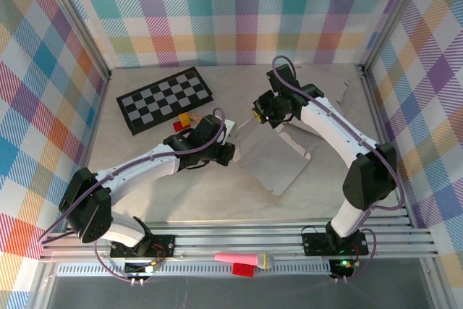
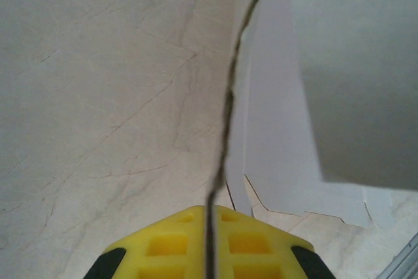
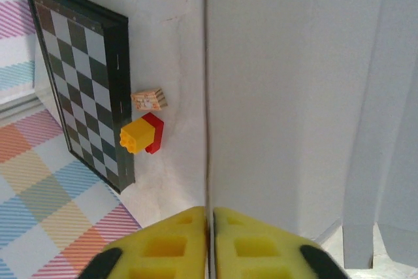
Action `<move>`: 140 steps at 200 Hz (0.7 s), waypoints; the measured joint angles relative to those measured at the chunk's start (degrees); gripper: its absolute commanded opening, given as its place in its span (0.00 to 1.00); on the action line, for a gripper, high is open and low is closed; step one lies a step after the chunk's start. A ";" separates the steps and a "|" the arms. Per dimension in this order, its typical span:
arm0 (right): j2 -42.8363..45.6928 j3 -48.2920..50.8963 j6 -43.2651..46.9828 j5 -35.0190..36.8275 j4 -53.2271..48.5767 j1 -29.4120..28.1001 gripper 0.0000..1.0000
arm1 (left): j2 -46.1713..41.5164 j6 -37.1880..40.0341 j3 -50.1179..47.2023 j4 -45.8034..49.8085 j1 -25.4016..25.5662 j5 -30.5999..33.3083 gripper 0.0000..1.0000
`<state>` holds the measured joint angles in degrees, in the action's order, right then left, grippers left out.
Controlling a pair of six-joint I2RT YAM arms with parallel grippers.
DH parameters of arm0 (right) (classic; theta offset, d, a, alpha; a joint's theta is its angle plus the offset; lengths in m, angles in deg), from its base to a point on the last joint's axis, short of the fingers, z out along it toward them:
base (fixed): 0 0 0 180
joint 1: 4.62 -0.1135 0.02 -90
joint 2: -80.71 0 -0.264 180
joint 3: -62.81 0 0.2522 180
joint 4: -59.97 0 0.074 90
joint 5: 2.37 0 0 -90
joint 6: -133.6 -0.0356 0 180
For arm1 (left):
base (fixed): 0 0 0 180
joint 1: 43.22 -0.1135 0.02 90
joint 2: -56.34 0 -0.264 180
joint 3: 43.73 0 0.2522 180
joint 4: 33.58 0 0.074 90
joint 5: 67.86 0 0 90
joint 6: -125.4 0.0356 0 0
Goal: Fold the paper box
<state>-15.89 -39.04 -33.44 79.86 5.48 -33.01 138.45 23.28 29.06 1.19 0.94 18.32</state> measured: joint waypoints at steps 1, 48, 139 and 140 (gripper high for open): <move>0.00 0.07 0.02 -0.11 0.07 0.02 0.20 | 0.00 0.02 0.00 0.02 0.00 0.00 0.00; 0.00 1.27 1.29 -3.02 2.60 1.46 0.21 | 0.00 0.04 0.00 0.48 0.00 -0.13 0.00; 0.00 2.27 1.42 -4.92 3.85 1.81 0.17 | -0.11 0.15 0.07 1.38 0.00 -0.11 0.00; 0.00 2.27 1.42 -4.92 3.85 1.81 0.17 | -0.11 0.15 0.07 1.36 0.00 -0.11 0.00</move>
<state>-15.89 -36.77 -32.01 74.94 9.32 -31.19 138.34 23.43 29.12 2.55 0.94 18.21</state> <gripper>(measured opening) 0.185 0.051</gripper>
